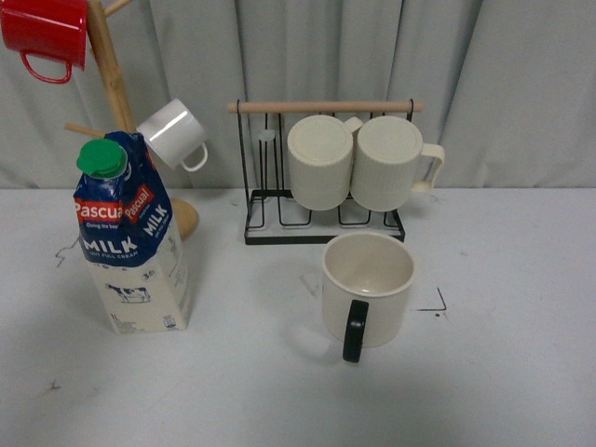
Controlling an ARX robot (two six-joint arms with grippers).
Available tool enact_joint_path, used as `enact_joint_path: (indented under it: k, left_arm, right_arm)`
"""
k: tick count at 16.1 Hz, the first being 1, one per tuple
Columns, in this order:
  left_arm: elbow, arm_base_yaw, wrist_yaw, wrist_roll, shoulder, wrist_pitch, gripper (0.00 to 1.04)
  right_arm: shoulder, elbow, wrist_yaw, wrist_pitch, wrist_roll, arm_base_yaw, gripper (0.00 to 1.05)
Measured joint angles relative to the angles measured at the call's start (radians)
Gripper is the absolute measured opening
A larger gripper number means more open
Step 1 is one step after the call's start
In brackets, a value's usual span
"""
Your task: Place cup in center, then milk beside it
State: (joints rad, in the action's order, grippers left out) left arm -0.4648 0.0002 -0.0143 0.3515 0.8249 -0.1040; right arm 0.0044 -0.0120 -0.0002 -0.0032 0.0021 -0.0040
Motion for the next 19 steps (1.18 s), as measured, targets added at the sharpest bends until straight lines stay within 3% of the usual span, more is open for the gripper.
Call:
enact_joint_path:
  k: [3,7,19]
  left_arm:
    - [-0.129,-0.047,0.018,-0.043,0.319,-0.161,0.98]
    - [-0.246,-0.103,0.023,-0.115,0.583,-0.250,0.98]
    - [-0.304,-0.220,-0.125,-0.317,0.879,-0.388,0.95]
  right_arm:
    - [0.000,0.000,0.000,0.000,0.000,0.000,0.98]
    - [0.000,0.000,0.000,0.000,0.000,0.000,0.98]
    - [0.000,0.000,0.000,0.000,0.000,0.000,0.98]
